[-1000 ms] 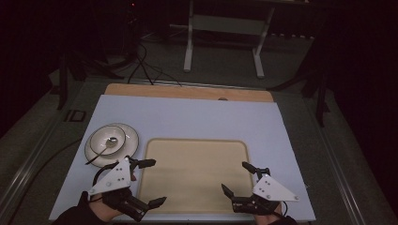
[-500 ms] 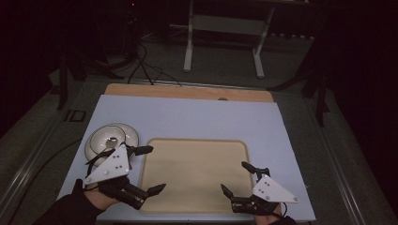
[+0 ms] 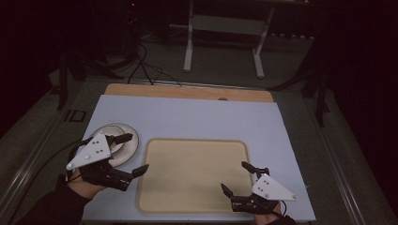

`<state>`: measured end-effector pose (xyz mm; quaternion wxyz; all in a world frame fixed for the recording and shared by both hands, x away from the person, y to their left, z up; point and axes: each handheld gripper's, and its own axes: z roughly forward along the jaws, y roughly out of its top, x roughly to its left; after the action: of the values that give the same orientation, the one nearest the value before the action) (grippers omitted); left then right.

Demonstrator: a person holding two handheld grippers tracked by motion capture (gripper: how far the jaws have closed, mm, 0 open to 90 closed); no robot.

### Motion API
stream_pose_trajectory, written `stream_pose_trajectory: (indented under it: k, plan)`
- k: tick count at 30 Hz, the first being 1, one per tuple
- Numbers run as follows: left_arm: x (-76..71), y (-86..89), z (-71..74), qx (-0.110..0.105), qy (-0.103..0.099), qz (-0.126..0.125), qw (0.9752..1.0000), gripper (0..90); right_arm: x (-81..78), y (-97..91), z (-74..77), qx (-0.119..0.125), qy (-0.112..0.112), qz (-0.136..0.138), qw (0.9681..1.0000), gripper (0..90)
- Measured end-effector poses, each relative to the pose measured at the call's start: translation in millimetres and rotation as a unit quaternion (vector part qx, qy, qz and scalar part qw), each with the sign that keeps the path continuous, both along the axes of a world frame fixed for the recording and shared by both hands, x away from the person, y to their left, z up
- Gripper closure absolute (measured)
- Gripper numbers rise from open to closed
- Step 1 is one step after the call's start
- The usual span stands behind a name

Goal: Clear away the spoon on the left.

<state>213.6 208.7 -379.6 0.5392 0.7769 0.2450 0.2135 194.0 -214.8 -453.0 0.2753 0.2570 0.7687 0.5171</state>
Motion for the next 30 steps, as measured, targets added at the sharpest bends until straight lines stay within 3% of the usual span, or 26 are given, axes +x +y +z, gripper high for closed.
stream_pose_trajectory:
  k: [1,6,12,13,14,18,19,24,26,28,30]
  plan:
    - [0.0,0.0,0.0,0.0,0.0,0.0,1.0,4.9,0.0,0.0,0.0,0.0,0.0,0.0,1.0,10.7]
    - [2.9,26.5,-4.1,-0.006,0.014,0.059,0.9981,4.9,-0.1,0.4,-0.4,-0.004,0.0,0.0,1.0,10.7]
    - [2.5,54.6,-13.5,-0.027,0.028,0.133,0.9903,7.3,0.5,1.8,-1.3,-0.009,0.003,0.001,1.0,10.7]
    - [2.5,54.6,-13.5,-0.027,0.028,0.133,0.9903,7.3,0.5,1.8,-1.3,-0.009,0.003,0.001,1.0,10.7]
    - [1.6,62.4,-18.3,-0.03,0.039,0.157,0.9864,7.3,0.4,2.0,-1.4,-0.009,0.004,0.002,0.9999,10.7]
    - [-0.6,79.7,-29.0,-0.049,0.067,0.191,0.9781,12.2,0.4,2.1,-1.7,-0.01,0.004,0.001,0.9999,10.7]
    - [-1.8,84.6,-32.4,-0.051,0.074,0.21,0.9736,12.8,0.4,2.2,-1.7,-0.01,0.003,0.0,0.9999,10.7]
    - [-6.1,98.8,-47.3,-0.074,0.115,0.25,0.9587,15.4,0.7,3.5,-2.5,-0.014,0.004,0.001,0.9999,10.7]
    - [-7.3,100.5,-52.6,-0.073,0.13,0.271,0.9511,17.7,0.7,3.9,-2.7,-0.014,0.004,0.001,0.9999,10.7]
    - [-8.2,102.0,-56.3,-0.072,0.141,0.286,0.9452,18.5,0.8,4.0,-2.9,-0.014,0.005,0.0,0.9999,10.7]
    - [-8.2,103.5,-60.4,-0.071,0.154,0.305,0.9371,20.4,0.9,4.2,-3.1,-0.015,0.007,0.0,0.9999,10.7]
